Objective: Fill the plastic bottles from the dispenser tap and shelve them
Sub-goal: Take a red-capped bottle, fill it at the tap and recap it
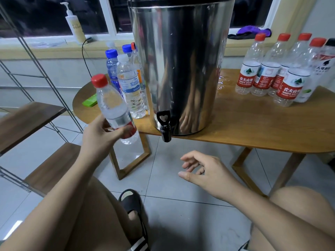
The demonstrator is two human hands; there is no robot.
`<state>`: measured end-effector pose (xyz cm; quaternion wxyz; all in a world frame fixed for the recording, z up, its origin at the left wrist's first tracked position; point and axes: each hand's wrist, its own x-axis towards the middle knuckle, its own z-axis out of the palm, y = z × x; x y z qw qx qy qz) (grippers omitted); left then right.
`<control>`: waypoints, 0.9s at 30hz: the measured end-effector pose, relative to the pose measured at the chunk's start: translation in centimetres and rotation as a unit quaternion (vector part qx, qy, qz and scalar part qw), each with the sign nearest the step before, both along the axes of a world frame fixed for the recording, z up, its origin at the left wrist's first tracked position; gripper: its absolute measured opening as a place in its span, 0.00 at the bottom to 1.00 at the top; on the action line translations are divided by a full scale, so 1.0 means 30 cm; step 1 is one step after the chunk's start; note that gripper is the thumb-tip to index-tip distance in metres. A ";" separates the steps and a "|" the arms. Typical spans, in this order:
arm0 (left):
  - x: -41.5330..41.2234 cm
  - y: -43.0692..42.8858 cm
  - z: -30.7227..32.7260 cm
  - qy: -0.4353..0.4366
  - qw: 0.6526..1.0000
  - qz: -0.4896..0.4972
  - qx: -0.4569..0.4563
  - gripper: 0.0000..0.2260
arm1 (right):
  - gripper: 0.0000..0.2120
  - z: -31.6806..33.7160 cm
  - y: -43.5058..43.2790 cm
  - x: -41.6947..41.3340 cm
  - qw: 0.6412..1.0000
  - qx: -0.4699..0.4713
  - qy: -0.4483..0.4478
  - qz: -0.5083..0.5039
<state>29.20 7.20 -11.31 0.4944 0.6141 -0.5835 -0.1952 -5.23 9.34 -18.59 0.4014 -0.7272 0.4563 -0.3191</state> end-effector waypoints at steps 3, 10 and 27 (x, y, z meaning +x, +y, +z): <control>0.000 -0.083 0.005 0.011 1.000 0.020 -0.018 0.21 | 0.16 -0.009 -0.010 0.005 1.000 -0.003 0.018 -0.001; -0.026 -0.239 0.009 -0.047 0.998 0.012 -0.030 0.24 | 0.15 -0.025 -0.027 0.007 1.000 0.005 0.028 -0.007; -0.008 -0.366 -0.019 -0.155 0.986 0.055 -0.034 0.18 | 0.13 -0.024 -0.036 0.000 1.000 -0.005 0.021 -0.016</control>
